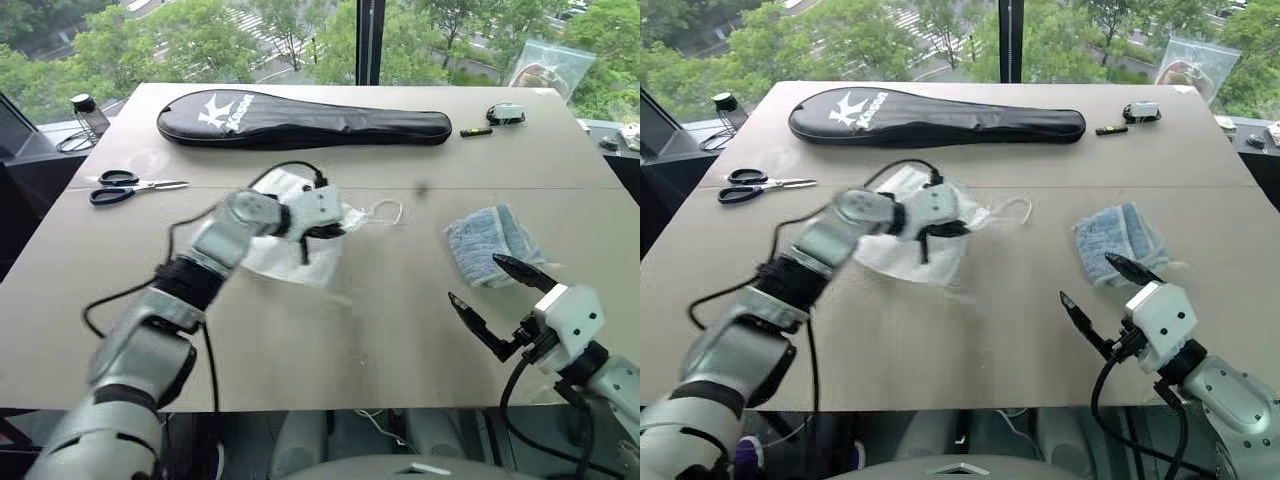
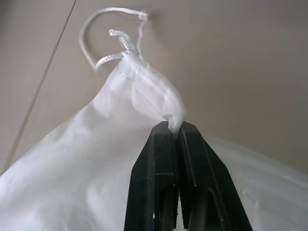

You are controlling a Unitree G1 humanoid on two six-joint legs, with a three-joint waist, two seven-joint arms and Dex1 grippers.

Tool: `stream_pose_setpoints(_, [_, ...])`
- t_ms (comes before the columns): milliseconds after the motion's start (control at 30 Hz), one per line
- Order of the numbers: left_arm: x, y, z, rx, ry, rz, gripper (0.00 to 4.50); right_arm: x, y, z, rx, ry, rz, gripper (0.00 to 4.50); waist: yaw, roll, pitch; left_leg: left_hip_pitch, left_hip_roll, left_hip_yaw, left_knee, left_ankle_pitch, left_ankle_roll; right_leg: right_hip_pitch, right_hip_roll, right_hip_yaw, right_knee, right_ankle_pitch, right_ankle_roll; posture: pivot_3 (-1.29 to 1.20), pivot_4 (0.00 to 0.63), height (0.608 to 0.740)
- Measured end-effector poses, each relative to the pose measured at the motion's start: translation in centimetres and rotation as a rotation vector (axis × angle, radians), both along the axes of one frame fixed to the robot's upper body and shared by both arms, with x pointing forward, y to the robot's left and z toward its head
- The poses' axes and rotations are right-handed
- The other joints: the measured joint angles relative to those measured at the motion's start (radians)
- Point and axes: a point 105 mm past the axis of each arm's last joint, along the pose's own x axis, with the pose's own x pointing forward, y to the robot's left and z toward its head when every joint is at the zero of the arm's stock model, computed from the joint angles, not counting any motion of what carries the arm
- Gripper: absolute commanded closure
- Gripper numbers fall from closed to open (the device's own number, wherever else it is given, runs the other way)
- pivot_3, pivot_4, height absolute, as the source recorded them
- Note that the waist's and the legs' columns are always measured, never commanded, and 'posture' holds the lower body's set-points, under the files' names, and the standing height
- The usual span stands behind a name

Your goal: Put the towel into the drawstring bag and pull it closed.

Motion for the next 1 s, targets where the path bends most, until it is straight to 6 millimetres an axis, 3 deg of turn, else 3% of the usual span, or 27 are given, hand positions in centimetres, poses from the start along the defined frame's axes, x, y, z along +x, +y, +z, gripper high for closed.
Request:
stream_pose_setpoints(133, [0.4,3.0,1.6,0.048,-0.002,-0.102,4.42,0.2,1.2,0.3,0.002,-0.015,0.064,0.0,0.016,-0.001,0.0,-0.005,-0.001,-0.001,0.002,0.0,0.001,-0.002,0.0,-0.001,-0.001,0.001,0.002,0.0,0.15,0.74])
stream_pose_setpoints(233, [0.1,5.3,0.8,0.031,0.17,-0.062,3.6,0.6,2.4,0.4,0.008,-0.024,0.122,0.0,0.011,-0.002,0.001,-0.005,-0.001,-0.001,0.002,0.0,0.001,-0.003,0.0,-0.001,0.0,0.0,0.007,0.0,0.15,0.74])
stream_pose_setpoints(333, [-0.3,7.1,-0.7,0.011,0.274,0.009,2.21,0.9,2.8,-0.2,0.006,-0.007,0.14,0.0,-0.001,-0.003,0.001,-0.005,0.0,-0.002,0.001,0.0,0.001,-0.003,0.001,-0.001,0.001,0.0,0.007,0.0,0.15,0.74])
stream_pose_setpoints(467, [-0.5,8.6,-0.9,-0.093,0.318,0.128,2.21,1.0,3.0,-0.3,0.008,-0.012,0.147,0.0,-0.01,-0.005,0.003,-0.005,0.0,-0.002,0.001,0.0,0.001,-0.003,0.0,-0.002,0.001,0.0,0.007,0.0,0.15,0.74])
stream_pose_setpoints(567, [-1.6,9.0,-1.0,-0.162,0.188,0.216,2.21,1.0,3.1,-0.6,0.015,-0.009,0.144,0.0,-0.02,-0.005,0.003,-0.003,0.004,-0.003,0.0,0.0,0.001,-0.003,-0.001,0.001,0.002,0.002,0.004,0.0,0.15,0.74])
stream_pose_setpoints(767, [-5.6,6.6,-2.5,-0.224,0.046,0.362,2.21,0.9,3.4,-1.3,0.025,0.01,0.145,0.0,-0.003,-0.005,0.003,-0.003,0.003,-0.004,0.001,0.0,0.001,-0.003,-0.002,-0.001,0.002,0.002,0.004,0.0,0.15,0.74])
stream_pose_setpoints(867, [-5.1,6.4,-1.3,-0.2,-0.143,0.459,2.21,1.1,3.5,-1.1,0.023,-0.001,0.155,0.0,0.012,-0.005,0.003,-0.001,0.001,-0.003,0.002,0.0,0.001,-0.001,-0.001,-0.003,0.002,-0.002,0.004,0.0,0.15,0.74])
stream_pose_setpoints(1000, [-4.8,7.0,-1.4,-0.122,-0.386,0.556,2.21,1.7,3.3,-1.1,0.013,-0.002,0.162,0.0,0.011,-0.004,0.003,0.004,0.001,0.0,0.001,0.0,0.001,0.003,0.0,0.0,0.003,-0.002,0.004,0.0,0.15,0.74])
